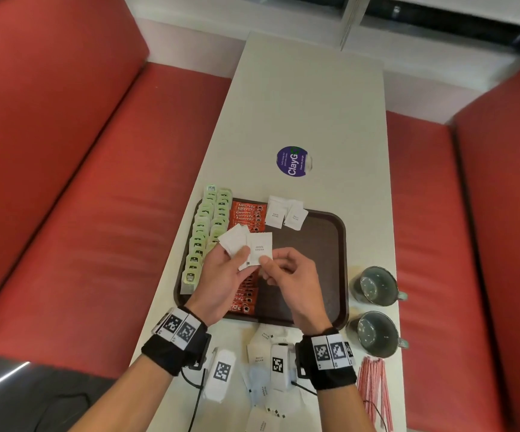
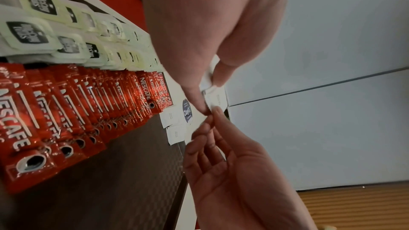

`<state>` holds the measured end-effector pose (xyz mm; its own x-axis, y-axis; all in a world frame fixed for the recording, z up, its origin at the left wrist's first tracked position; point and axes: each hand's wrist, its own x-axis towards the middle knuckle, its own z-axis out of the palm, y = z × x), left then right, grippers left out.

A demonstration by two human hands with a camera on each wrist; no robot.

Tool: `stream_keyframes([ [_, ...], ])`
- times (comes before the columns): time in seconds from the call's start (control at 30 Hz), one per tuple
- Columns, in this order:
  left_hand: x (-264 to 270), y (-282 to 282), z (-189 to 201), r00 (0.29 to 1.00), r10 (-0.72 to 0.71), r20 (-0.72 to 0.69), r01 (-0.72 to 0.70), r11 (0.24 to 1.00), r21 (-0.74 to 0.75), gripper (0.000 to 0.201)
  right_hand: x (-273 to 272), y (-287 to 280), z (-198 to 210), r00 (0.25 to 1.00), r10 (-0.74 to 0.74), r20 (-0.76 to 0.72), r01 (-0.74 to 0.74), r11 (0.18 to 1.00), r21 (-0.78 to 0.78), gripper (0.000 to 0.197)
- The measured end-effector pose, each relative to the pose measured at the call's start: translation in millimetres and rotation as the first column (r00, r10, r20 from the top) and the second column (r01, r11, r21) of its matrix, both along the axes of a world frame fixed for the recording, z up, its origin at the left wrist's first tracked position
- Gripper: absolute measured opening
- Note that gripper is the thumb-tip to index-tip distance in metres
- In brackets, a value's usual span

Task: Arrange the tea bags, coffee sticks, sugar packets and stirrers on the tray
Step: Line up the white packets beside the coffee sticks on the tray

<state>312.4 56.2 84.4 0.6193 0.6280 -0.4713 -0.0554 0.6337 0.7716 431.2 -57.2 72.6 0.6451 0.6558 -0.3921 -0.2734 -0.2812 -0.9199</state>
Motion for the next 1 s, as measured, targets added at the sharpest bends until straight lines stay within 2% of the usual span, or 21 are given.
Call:
stream_keyframes([
  [0.1, 2, -3, -3, 0.998, -0.02, -0.051, 0.025, 0.995, 0.098, 0.042, 3, -3, 1, 0.999, 0.02, 0.046, -0.019, 1.0, -0.017, 0.013],
  [0.3, 5, -8, -6, 0.993, -0.015, -0.119, 0.037, 0.983, 0.182, 0.043, 11, -6, -1, 0.995, 0.015, 0.097, -0.011, 0.999, -0.045, 0.005],
  [0.37, 6, -9, -8, 0.991, 0.002, -0.136, 0.022, 0.984, 0.176, 0.042, 21, -8, -5, 0.995, 0.047, 0.083, -0.042, 0.997, -0.062, 0.005],
  [0.43, 4, -8, -10, 0.989, 0.042, -0.143, -0.02, 0.988, 0.153, 0.038, 35, -7, -13, 0.996, 0.002, 0.095, 0.006, 0.996, -0.09, 0.01],
  [0.53, -1, -4, -14, 0.986, 0.073, -0.149, -0.056, 0.992, 0.114, 0.038, 67, -2, -36, 0.969, -0.101, 0.226, 0.154, 0.961, -0.23, 0.015],
  [0.67, -8, -2, -19, 0.984, 0.055, -0.17, -0.038, 0.994, 0.104, 0.045, 112, 14, -72, 0.93, -0.099, 0.354, 0.24, 0.893, -0.38, 0.01],
  [0.8, -13, -3, -23, 0.985, 0.049, -0.166, -0.032, 0.995, 0.099, 0.043, 137, 36, -84, 0.92, -0.023, 0.39, 0.216, 0.862, -0.459, 0.019],
  [1.0, -18, -1, -25, 0.986, 0.054, -0.158, -0.043, 0.996, 0.074, 0.044, 148, 57, -97, 0.908, 0.044, 0.417, 0.198, 0.832, -0.518, 0.022],
])
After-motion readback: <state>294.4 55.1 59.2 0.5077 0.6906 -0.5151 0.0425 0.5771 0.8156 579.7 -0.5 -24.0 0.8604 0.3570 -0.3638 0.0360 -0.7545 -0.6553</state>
